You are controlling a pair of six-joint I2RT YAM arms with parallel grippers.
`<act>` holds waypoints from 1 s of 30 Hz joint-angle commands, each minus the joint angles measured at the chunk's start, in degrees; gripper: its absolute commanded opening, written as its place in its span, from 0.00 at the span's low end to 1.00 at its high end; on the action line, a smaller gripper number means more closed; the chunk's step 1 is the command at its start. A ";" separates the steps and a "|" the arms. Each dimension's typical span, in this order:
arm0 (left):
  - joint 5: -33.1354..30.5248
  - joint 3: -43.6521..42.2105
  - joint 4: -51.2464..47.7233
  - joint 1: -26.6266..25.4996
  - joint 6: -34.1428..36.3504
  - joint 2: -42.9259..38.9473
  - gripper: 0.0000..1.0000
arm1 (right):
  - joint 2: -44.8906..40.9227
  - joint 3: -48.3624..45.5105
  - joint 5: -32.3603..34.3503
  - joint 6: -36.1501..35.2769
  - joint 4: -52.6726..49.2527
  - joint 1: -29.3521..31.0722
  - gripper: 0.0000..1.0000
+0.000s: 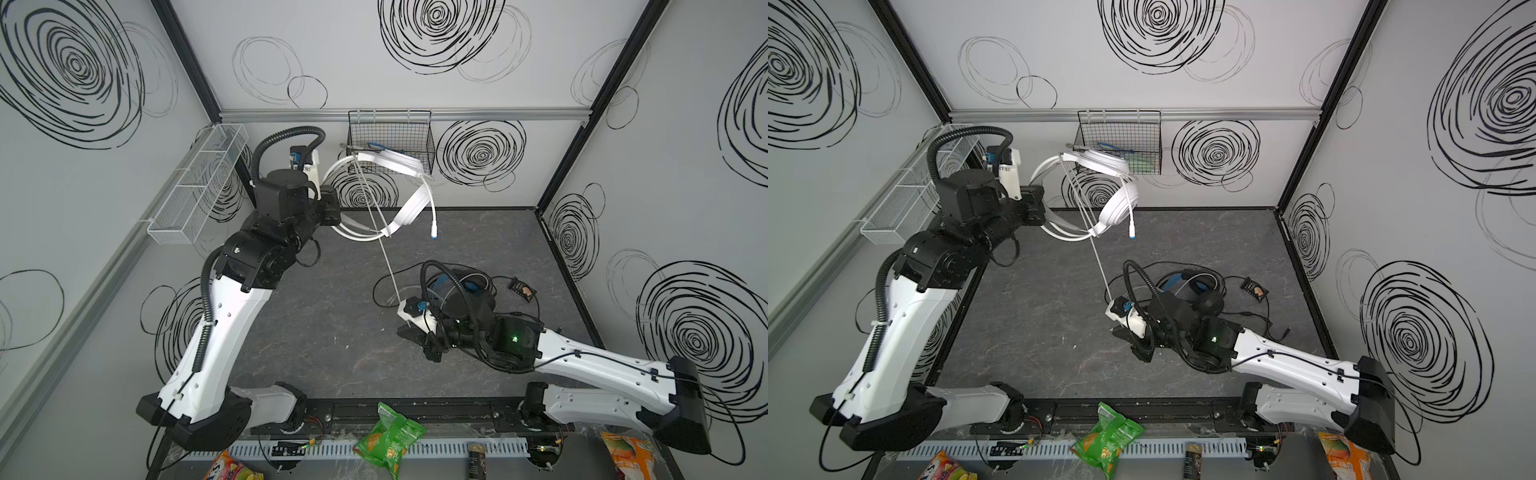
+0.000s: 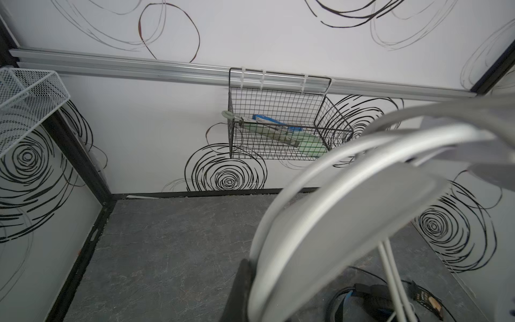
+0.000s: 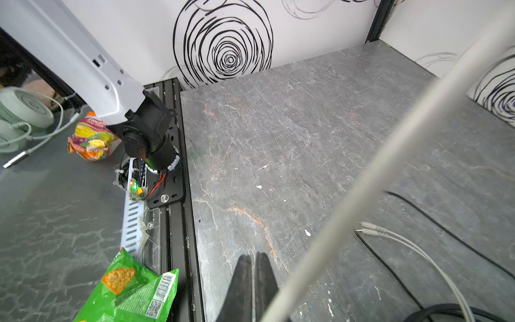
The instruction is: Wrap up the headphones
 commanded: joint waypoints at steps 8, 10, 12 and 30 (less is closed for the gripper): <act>-14.74 -11.42 12.74 0.40 5.17 -1.07 0.00 | 0.08 19.39 16.60 -8.57 -19.02 7.08 0.00; -15.99 -13.69 13.45 -0.27 6.43 -1.56 0.00 | 1.24 23.42 18.73 -11.33 -21.98 7.25 0.00; -17.41 -15.11 13.71 -1.73 8.24 -2.11 0.00 | 2.40 26.88 20.95 -14.05 -24.43 7.24 0.00; -15.19 -26.73 8.78 -15.34 22.06 -9.34 0.00 | 7.78 38.73 34.25 -33.48 -25.20 2.29 0.03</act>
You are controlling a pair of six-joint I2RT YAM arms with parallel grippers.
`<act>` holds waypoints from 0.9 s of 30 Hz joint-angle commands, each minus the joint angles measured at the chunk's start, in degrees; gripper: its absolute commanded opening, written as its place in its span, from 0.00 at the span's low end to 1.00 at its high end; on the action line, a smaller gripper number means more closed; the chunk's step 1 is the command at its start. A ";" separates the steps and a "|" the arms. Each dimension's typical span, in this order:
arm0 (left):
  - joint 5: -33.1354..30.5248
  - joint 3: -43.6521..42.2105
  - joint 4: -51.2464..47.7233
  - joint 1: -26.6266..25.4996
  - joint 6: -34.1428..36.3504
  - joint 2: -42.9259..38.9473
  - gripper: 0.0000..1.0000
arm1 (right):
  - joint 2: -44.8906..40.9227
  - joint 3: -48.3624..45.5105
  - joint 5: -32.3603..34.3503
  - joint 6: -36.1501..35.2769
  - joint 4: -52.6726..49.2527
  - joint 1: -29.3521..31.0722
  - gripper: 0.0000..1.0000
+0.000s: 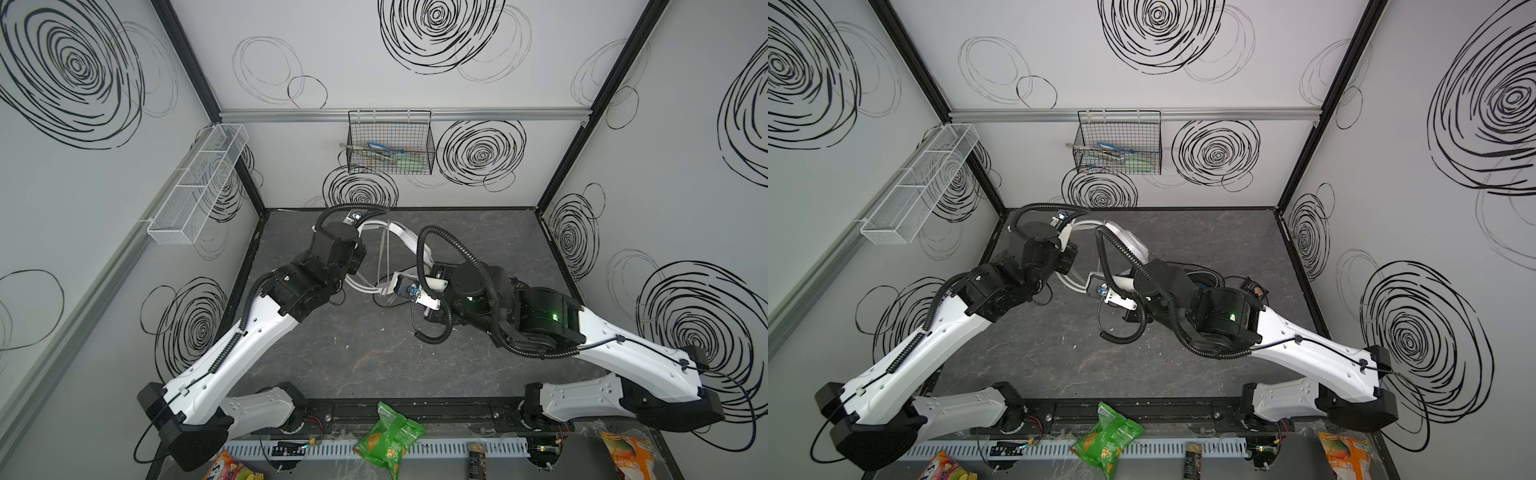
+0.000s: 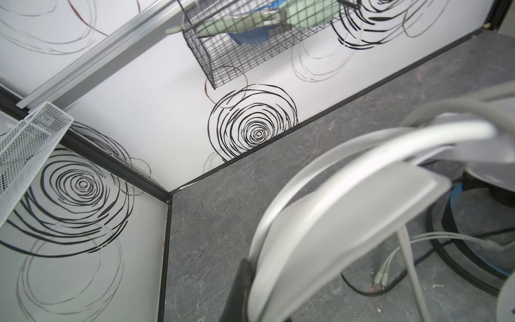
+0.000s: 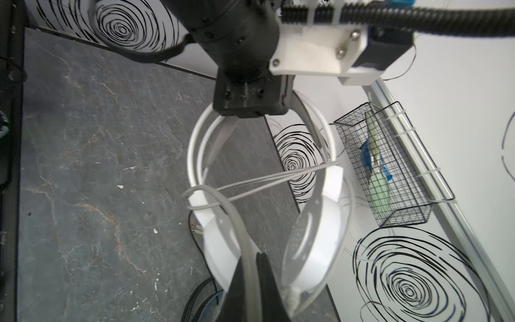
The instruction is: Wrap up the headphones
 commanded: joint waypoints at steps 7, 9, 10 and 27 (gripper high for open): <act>6.95 -4.03 1.85 -3.19 4.55 -4.54 0.00 | -1.46 2.47 3.00 -6.82 -1.33 -4.92 0.04; 9.44 -4.17 1.38 -4.49 5.73 -5.22 0.00 | -1.37 2.34 2.83 -7.03 -0.85 -5.54 0.04; 10.84 -4.05 0.93 -5.04 6.07 -5.43 0.00 | -1.29 2.23 2.61 -6.96 -0.43 -5.91 0.04; 24.88 4.23 -3.99 -10.12 2.95 -8.12 0.00 | -3.10 -2.74 -6.51 -2.08 6.94 -14.13 0.12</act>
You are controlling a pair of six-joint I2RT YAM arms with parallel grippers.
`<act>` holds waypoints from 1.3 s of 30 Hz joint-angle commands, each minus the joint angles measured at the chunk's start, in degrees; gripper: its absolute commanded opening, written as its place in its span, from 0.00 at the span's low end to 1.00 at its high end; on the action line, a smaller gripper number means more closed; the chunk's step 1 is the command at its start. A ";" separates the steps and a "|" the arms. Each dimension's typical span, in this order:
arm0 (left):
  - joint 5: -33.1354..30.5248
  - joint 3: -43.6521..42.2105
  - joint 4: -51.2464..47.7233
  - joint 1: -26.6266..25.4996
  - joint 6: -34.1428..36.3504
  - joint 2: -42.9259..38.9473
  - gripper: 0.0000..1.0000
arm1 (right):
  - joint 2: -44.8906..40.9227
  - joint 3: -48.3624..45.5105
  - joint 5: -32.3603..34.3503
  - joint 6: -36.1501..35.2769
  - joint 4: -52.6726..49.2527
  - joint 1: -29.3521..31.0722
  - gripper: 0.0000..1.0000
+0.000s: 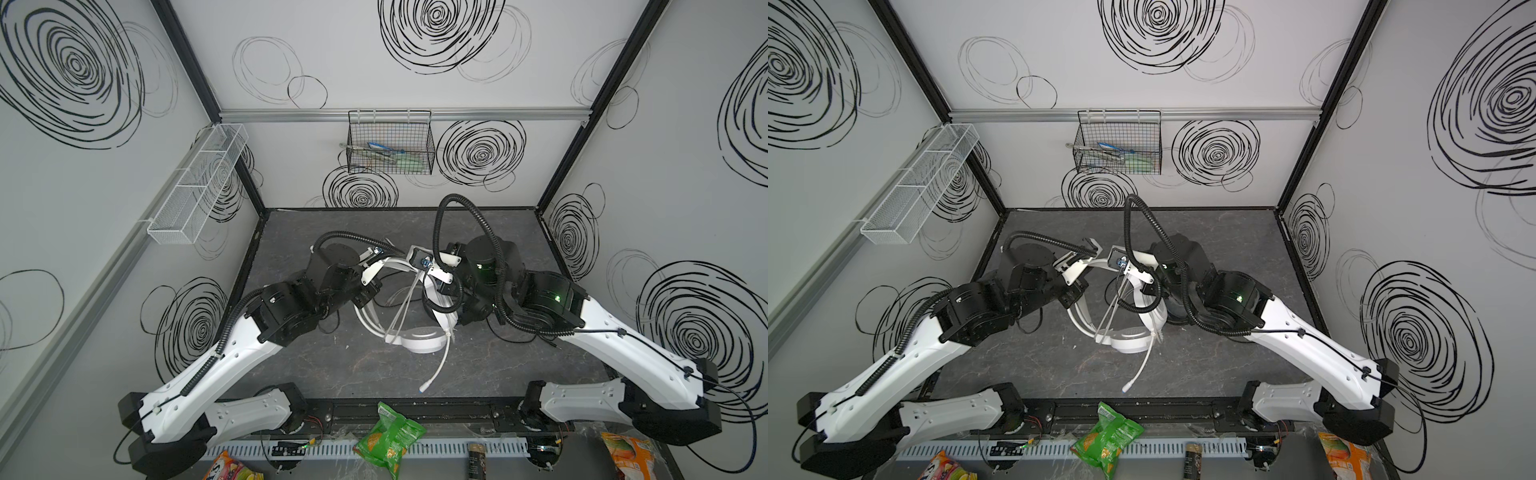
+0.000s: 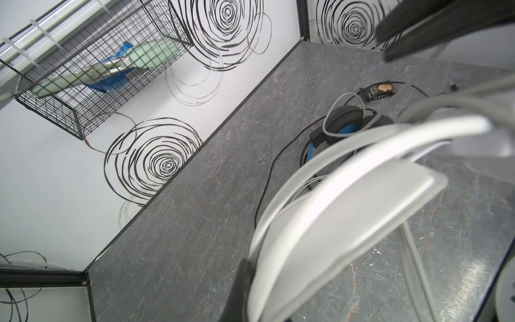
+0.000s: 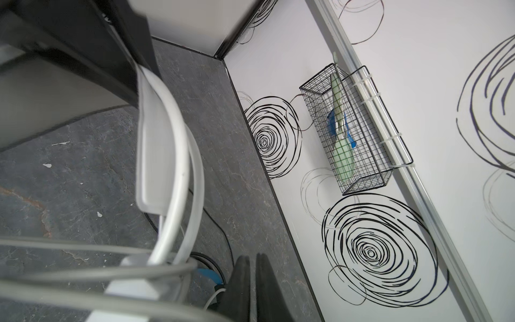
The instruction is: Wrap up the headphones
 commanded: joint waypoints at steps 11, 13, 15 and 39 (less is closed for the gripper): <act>8.53 9.39 1.75 -2.61 -5.26 -1.97 0.00 | -4.12 -4.68 -11.15 7.04 9.87 -7.47 0.18; 8.79 10.25 1.92 -2.60 -5.62 -1.96 0.00 | -4.79 -5.77 -13.03 8.59 10.92 -8.33 0.19; 9.46 11.30 2.44 -2.55 -6.28 -2.00 0.00 | -5.56 -6.99 -15.23 10.56 12.22 -9.36 0.19; 5.86 33.62 8.96 -2.60 -17.48 4.77 0.00 | -2.33 -18.90 -31.78 28.13 35.56 -14.49 0.17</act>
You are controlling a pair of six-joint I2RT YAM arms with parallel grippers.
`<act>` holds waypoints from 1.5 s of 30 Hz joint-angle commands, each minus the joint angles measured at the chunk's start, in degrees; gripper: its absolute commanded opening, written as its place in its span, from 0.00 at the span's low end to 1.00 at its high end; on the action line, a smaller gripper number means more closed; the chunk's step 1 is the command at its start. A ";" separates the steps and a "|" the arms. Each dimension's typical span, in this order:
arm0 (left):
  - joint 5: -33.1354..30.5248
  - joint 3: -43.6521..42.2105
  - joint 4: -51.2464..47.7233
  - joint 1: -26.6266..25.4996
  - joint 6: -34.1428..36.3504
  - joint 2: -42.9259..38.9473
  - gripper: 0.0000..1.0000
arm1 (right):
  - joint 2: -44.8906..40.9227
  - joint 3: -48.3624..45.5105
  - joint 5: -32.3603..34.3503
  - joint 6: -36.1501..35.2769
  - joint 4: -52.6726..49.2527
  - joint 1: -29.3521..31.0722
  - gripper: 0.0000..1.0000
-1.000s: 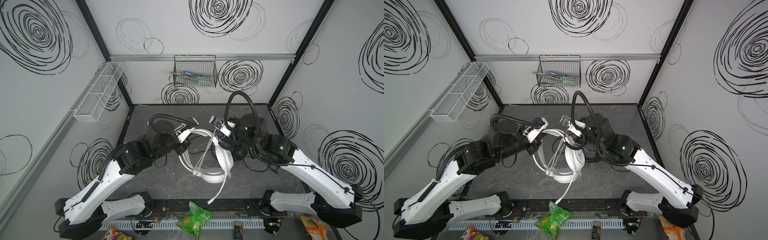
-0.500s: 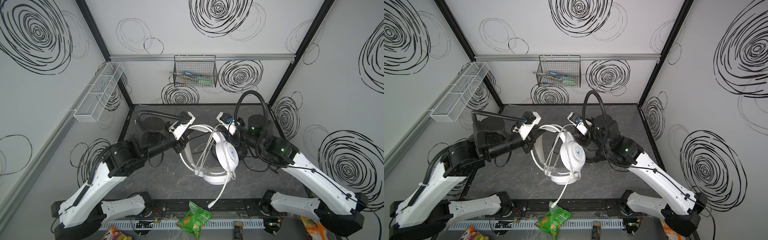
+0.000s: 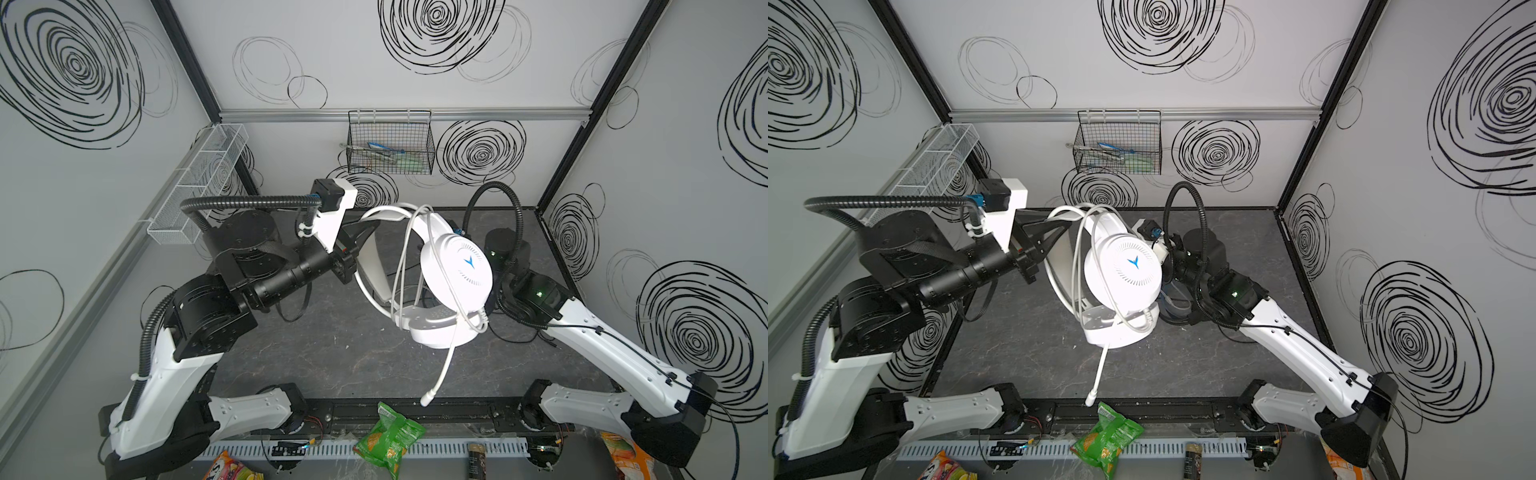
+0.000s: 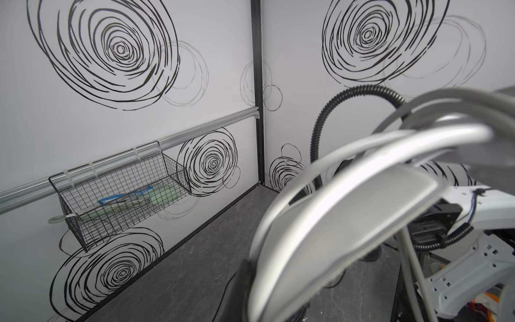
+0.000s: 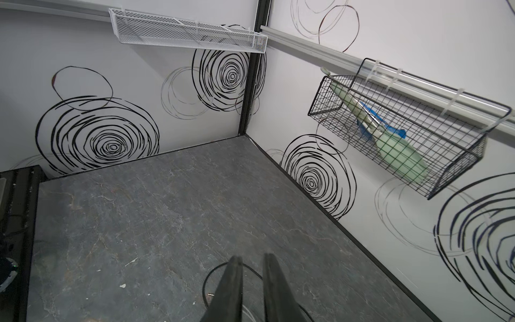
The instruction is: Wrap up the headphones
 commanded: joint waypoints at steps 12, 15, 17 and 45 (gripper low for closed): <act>-7.86 12.72 7.47 -0.27 -7.95 5.61 0.00 | 2.00 -7.48 -9.14 13.83 14.27 -0.27 0.13; -8.90 13.52 7.86 0.01 -8.35 6.07 0.00 | 1.56 -8.71 -9.55 14.39 14.65 -0.13 0.13; -9.40 13.81 8.34 0.17 -8.59 6.20 0.00 | 1.12 -9.67 -9.53 14.83 14.98 -0.17 0.13; -36.54 4.68 14.34 4.37 -10.92 6.50 0.00 | -5.76 -18.47 0.16 13.77 1.10 11.91 0.01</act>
